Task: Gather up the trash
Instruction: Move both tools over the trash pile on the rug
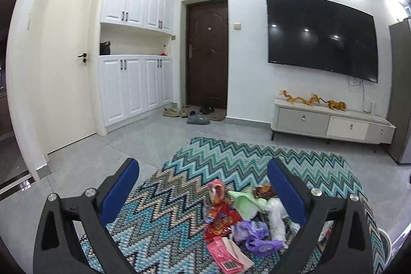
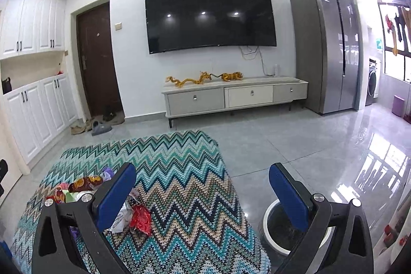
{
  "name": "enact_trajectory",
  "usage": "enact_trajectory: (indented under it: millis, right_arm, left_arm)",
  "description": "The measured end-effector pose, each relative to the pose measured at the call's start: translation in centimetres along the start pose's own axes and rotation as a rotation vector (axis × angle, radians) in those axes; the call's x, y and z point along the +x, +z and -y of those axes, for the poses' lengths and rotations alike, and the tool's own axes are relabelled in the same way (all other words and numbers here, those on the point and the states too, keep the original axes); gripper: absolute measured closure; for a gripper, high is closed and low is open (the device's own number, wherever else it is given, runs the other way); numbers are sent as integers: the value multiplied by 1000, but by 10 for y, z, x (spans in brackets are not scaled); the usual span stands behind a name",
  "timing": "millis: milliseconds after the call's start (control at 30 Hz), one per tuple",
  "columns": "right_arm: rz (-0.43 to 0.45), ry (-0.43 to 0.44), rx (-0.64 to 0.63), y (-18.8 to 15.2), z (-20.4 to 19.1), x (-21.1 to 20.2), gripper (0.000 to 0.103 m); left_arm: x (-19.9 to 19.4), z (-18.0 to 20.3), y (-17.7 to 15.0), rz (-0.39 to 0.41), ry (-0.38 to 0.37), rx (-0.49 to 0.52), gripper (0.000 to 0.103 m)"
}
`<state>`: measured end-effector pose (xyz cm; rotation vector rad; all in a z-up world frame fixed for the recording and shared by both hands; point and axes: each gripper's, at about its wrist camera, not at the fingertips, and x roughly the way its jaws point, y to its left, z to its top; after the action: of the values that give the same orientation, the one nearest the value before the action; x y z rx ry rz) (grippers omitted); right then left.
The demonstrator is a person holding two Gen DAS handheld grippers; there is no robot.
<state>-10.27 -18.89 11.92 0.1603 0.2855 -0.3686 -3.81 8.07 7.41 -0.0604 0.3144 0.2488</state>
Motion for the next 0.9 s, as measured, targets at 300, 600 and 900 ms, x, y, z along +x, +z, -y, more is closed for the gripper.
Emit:
enact_trajectory:
  millis: [300,600,900]
  right_arm:
    - [83,-61,86,9,33,-12,0]
    - [152,-98,128,22,55,-29,0]
    - [167,-87,143,24,65,-32,0]
  left_arm:
    - [-27,-41,19,52,97,-50,2]
    - [-40,-48,24,72,112,-85,1]
    - [-25,-37,21,6,56,-81,0]
